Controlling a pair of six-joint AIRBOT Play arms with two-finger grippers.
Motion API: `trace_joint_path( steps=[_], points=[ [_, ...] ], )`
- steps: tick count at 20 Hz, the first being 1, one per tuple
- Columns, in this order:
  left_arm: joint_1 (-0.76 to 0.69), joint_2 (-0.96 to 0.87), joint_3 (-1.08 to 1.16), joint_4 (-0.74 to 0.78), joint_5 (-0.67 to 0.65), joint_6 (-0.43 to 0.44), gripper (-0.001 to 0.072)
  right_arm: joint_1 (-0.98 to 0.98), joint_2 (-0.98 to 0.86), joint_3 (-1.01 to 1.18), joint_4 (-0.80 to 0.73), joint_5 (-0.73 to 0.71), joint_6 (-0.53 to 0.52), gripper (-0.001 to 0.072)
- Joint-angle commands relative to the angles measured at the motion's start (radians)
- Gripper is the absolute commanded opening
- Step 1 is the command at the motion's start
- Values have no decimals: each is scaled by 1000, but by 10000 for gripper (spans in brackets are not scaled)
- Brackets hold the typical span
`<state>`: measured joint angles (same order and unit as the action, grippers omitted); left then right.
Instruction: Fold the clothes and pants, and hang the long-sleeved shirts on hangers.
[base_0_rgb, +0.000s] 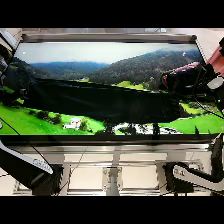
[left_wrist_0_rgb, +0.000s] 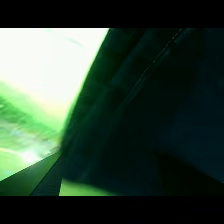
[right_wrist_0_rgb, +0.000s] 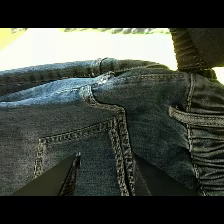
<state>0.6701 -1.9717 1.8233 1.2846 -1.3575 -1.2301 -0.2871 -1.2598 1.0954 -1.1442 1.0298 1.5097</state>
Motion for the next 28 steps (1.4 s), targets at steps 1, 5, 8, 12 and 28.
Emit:
trace_joint_path(
  steps=[1,5,8,12,28],
  points=[
    [27,21,2,-11,-1,18,632,1,1,1,0,2,0,379],
    [50,19,1,-27,-25,19,633,1,1,1,0,2,0,379],
    [56,13,1,-74,-25,26,632,1,1,1,4,3,0,379],
    [61,-15,1,-65,-65,20,632,1,1,1,13,3,0,379],
    [63,-83,1,-202,-58,0,487,1,1,1,15,7,0,379]
  ],
)
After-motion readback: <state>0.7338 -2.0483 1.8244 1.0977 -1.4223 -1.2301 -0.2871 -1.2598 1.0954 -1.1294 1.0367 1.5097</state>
